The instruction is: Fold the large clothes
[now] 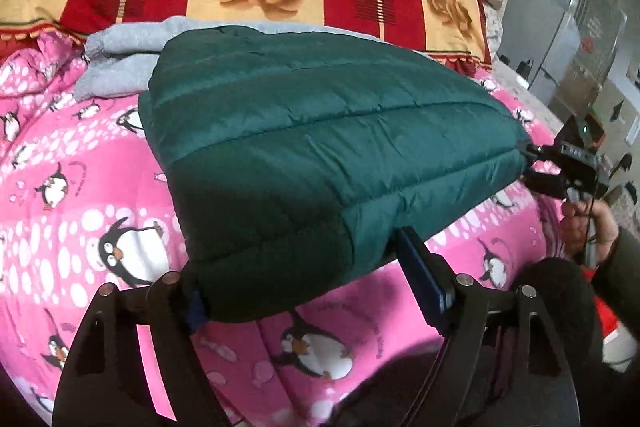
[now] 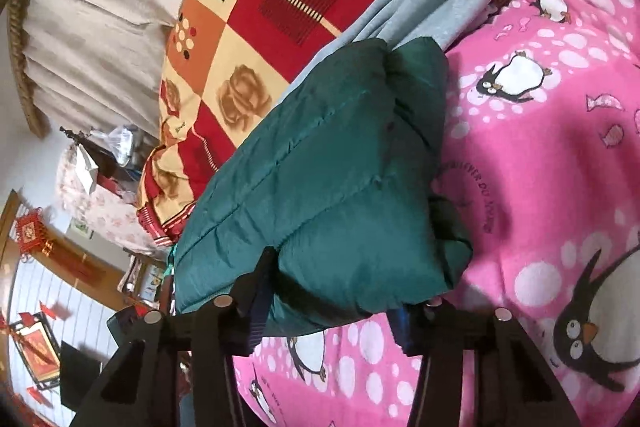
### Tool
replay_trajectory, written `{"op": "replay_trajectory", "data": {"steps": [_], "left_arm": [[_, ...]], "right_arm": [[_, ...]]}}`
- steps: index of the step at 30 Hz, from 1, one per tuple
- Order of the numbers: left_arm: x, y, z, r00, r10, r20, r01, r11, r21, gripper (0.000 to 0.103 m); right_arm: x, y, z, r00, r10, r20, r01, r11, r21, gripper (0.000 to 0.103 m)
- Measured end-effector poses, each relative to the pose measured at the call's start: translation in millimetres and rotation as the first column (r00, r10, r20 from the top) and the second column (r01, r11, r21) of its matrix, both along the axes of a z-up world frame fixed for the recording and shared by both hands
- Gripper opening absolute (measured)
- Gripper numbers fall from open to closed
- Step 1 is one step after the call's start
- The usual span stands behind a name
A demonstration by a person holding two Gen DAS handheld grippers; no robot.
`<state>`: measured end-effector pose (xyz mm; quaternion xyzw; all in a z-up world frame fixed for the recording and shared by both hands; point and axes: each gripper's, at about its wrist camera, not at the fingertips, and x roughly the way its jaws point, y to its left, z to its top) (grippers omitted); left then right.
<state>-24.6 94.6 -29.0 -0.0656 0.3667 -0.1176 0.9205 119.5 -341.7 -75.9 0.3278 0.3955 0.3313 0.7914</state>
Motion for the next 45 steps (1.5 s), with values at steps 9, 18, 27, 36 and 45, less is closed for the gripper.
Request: {"op": "replay_trajectory", "data": {"steps": [9,18,27,36,45], "left_arm": [[3.0,8.1,-9.6,0.997,0.071,-0.015,-0.071,0.997,0.027,0.082],[-25.6,-5.0,15.3,0.972,0.236,-0.004,-0.233,0.963,0.135,0.082],[-78.8,-39.8,66.3,0.932,0.351,0.094,-0.363,0.907,0.213,0.102],[-110.6,-66.8,104.2,0.908,0.375,0.185,-0.413,0.872,0.264,0.102],[-118.6,-81.6,114.4,0.914,0.377,0.151,-0.404,0.877,0.259,0.102]], "right_arm": [[-3.4,9.8,-7.4,0.998,0.02,-0.067,-0.021,1.0,-0.019,0.043],[-61.0,32.7,49.1,0.999,0.03,-0.024,-0.036,0.954,-0.297,0.055],[-136.1,90.5,100.7,0.963,0.156,0.219,0.076,0.622,-0.779,0.064],[-183.6,92.2,136.4,0.948,0.178,0.265,0.088,0.654,-0.752,0.067],[-191.7,89.5,140.7,0.949,0.15,0.277,0.124,0.63,-0.766,0.071]]}}
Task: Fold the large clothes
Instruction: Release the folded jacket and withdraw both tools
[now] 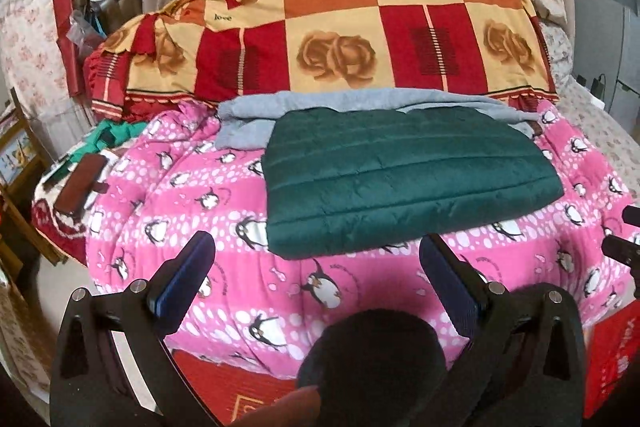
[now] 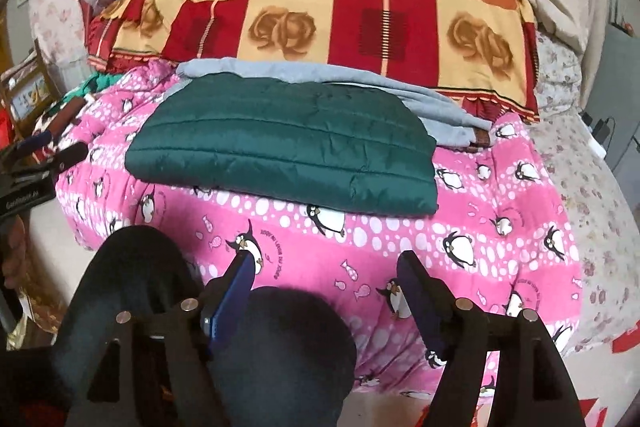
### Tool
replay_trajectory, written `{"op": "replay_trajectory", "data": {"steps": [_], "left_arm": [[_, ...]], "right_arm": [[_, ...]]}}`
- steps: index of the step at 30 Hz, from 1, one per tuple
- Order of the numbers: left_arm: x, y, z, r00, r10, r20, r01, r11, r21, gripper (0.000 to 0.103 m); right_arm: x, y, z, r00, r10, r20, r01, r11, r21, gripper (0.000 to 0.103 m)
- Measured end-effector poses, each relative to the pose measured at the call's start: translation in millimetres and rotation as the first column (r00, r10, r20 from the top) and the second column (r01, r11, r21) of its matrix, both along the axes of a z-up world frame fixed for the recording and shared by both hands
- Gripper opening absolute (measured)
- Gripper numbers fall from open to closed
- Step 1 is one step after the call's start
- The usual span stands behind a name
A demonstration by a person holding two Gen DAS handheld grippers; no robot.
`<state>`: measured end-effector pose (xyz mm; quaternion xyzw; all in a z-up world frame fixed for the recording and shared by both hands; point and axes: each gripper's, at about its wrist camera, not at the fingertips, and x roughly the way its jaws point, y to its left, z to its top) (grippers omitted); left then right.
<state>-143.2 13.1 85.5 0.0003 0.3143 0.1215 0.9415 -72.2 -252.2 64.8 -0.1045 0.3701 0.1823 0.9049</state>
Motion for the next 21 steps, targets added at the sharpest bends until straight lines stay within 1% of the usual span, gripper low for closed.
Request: {"op": "replay_trajectory", "data": {"steps": [4,11,16,21], "left_arm": [[-1.8,-0.2,4.2,0.999,-0.034,-0.003,0.034,0.998,-0.06,0.102],[-1.7,-10.6,11.4,0.997,-0.075,0.012,0.076,0.995,-0.071,0.102],[0.6,-7.1,9.7,0.997,-0.078,0.005,0.078,0.992,-0.099,0.102],[-0.6,-6.8,8.8,0.995,-0.1,0.011,0.101,0.987,-0.124,0.102]], "right_arm": [[1.8,-2.6,3.4,1.0,-0.023,0.004,0.023,1.0,0.02,0.071],[0.4,0.7,6.4,0.999,-0.033,0.025,0.032,0.999,0.021,0.071],[0.3,3.1,6.0,0.999,-0.029,0.028,0.028,0.999,0.018,0.071],[0.1,7.0,5.1,0.999,-0.029,0.034,0.028,1.0,0.005,0.071]]}}
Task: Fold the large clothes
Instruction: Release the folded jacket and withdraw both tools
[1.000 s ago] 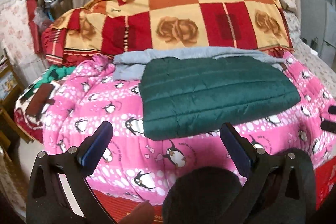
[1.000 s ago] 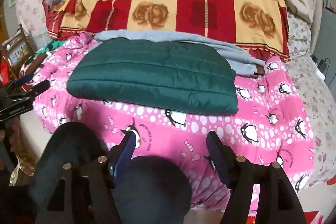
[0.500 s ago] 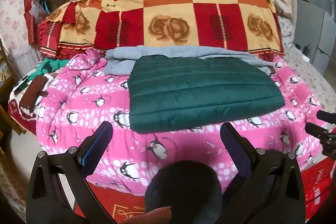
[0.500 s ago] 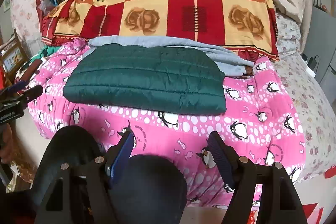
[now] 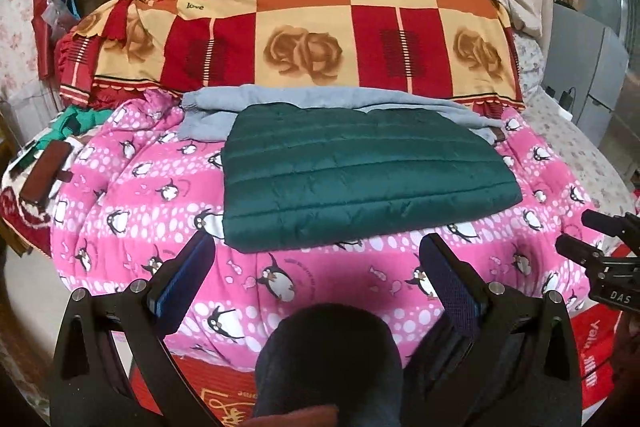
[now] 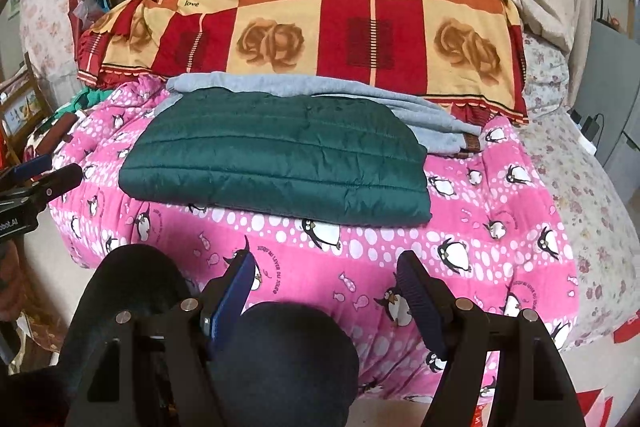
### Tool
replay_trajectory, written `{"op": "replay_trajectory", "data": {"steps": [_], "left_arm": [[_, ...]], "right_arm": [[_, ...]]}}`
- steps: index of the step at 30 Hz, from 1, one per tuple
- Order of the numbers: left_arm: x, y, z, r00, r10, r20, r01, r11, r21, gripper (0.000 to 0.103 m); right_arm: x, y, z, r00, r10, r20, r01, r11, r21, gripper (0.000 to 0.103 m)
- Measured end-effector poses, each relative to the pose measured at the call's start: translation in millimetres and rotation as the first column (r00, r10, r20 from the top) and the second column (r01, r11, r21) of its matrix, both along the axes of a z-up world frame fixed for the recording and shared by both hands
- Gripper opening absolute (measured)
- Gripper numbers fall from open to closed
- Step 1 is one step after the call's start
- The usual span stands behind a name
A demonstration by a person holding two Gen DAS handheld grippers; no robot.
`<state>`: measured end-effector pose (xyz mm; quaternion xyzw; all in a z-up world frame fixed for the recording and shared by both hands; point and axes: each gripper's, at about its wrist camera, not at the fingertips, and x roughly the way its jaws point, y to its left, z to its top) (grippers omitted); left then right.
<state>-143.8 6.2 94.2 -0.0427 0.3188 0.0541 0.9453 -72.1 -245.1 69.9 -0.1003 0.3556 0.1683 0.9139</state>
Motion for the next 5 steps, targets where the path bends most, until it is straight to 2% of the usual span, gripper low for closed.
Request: {"op": "replay_trajectory", "data": {"steps": [5], "left_arm": [[-8.4,1.8,6.4,0.998,0.003,0.058,-0.002,1.0,-0.01,0.102]], "right_arm": [[-3.7,5.0,1.6,1.0,0.007,0.006,-0.007,1.0,-0.008,0.071]]}}
